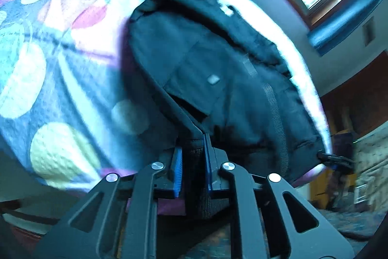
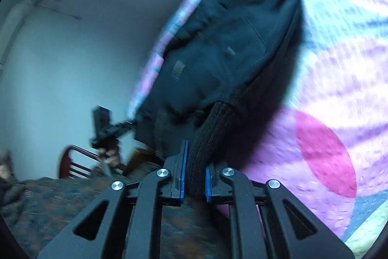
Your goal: Fold small clothes
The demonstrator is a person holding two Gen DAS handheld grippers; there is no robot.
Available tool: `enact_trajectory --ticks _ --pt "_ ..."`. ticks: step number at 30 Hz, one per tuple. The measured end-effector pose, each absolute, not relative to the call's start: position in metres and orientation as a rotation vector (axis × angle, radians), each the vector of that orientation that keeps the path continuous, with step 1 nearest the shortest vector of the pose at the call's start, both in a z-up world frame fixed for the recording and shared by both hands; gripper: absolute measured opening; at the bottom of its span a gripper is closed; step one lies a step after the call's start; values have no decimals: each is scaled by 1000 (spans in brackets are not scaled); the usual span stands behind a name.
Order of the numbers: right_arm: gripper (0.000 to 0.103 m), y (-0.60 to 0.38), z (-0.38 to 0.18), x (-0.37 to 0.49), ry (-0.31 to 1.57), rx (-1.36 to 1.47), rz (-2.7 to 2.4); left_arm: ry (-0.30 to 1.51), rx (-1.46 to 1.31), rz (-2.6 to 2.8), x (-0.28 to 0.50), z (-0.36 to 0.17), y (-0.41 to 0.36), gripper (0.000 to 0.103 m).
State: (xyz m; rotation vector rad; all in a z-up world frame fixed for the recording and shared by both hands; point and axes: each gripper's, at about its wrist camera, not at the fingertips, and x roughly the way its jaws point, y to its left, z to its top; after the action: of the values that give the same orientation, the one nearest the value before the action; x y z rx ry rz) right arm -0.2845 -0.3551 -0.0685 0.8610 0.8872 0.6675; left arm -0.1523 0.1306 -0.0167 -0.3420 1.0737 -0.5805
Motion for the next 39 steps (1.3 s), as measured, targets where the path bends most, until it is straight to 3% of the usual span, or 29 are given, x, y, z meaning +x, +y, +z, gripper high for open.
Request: enact_trajectory --ticks 8,12,23,39 --pt "11 -399 -22 -236 626 1046 748 928 -628 -764 -94 39 147 14" --pt "11 -407 -20 -171 598 1099 736 885 -583 -771 -39 47 127 14" --pt "12 -418 -89 -6 746 1297 541 1006 -411 -549 97 -25 65 14" --pt "11 -426 -123 -6 731 1359 538 979 -345 -553 114 -40 48 15"
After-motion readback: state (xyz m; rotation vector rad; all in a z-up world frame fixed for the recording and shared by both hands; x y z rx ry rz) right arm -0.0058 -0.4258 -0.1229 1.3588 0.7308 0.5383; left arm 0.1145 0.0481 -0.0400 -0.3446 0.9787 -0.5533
